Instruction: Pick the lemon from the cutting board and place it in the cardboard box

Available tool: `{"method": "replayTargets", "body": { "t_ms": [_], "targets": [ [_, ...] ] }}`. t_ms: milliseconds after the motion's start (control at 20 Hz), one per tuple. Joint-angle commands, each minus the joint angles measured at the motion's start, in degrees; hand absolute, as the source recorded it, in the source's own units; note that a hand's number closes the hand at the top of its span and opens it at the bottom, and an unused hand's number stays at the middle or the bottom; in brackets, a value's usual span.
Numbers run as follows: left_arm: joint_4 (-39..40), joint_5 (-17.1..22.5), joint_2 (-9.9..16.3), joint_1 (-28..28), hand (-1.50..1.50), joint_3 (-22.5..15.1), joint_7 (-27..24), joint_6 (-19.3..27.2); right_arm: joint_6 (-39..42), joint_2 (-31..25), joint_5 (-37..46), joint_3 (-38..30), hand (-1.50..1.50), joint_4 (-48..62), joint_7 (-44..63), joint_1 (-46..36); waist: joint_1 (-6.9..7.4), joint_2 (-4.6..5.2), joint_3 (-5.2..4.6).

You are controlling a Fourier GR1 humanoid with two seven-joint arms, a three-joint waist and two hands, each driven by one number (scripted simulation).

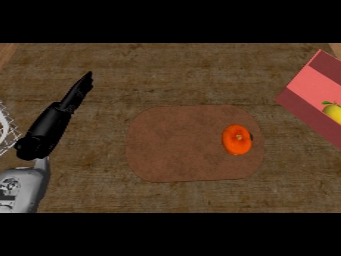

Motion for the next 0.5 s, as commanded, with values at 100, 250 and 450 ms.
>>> {"method": "replayTargets", "body": {
  "t_ms": [100,250,450],
  "targets": [
    [-0.33,-0.19,0.69,0.0,0.0,0.45,-0.2,-0.16,4.2,-2.01,-15.03,-16.39,-1.5,8.95,7.85,-4.82,-0.29,-0.03,-0.09],
    [0.84,0.44,0.28,-1.67,0.0,0.94,0.4,-0.23,3.36,-5.68,-18.06,-20.13,-1.5,11.93,9.84,-2.85,-0.06,0.57,0.0],
    [-1.54,0.65,0.86,0.64,0.0,0.19,-0.5,-1.77,1.88,-8.56,-19.7,-21.77,-1.5,12.24,9.5,-0.5,1.4,0.78,0.08]
  ]
}}
